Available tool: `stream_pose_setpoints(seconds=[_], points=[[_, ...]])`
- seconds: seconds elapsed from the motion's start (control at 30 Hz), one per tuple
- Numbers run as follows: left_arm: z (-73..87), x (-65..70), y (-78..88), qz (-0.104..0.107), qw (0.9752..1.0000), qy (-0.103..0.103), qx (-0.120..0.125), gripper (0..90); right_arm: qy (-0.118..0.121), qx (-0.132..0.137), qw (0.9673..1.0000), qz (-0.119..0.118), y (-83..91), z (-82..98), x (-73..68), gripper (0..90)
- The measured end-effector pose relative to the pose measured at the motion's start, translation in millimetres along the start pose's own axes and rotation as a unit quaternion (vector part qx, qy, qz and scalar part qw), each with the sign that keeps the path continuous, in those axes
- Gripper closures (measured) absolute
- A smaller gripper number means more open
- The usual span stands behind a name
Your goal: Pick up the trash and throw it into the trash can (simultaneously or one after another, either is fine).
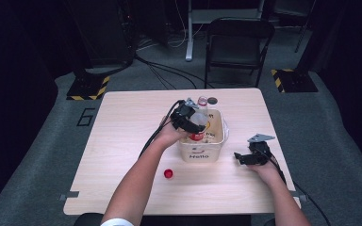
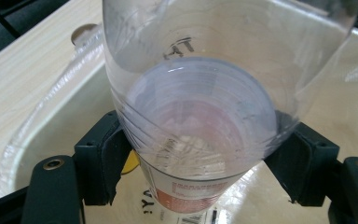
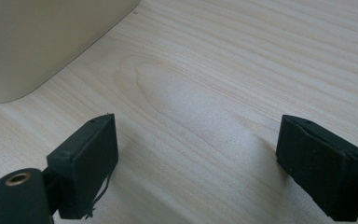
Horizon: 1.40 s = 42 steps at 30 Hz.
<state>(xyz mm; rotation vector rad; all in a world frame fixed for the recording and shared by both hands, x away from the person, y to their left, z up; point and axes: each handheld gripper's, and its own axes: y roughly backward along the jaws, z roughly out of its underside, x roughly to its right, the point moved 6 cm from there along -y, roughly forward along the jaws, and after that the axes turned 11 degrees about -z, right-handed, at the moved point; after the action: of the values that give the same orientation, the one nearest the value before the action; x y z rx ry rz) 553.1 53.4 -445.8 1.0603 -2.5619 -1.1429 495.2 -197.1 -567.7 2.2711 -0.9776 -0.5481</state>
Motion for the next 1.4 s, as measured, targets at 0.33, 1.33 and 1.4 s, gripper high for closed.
stream_pose_setpoints(seconds=[0.33, 1.33, 1.4], points=[[6.3, -3.7, 0.7, 0.004, 0.9997, 0.024, -0.003, 23.4, 0.000, 0.000, 1.0000, -0.001, 0.0, 0.0, -0.2, 12.1], [8.2, -16.1, 45.4, -0.001, 0.9984, 0.041, 0.038, 19.2, 0.001, 0.000, 1.0000, -0.002, -0.1, -0.1, -0.1, 12.1], [8.8, -16.1, 48.9, 0.000, 0.9984, 0.040, 0.041, 19.2, 0.001, 0.000, 1.0000, -0.002, -0.1, -0.1, -0.1, 12.1]])
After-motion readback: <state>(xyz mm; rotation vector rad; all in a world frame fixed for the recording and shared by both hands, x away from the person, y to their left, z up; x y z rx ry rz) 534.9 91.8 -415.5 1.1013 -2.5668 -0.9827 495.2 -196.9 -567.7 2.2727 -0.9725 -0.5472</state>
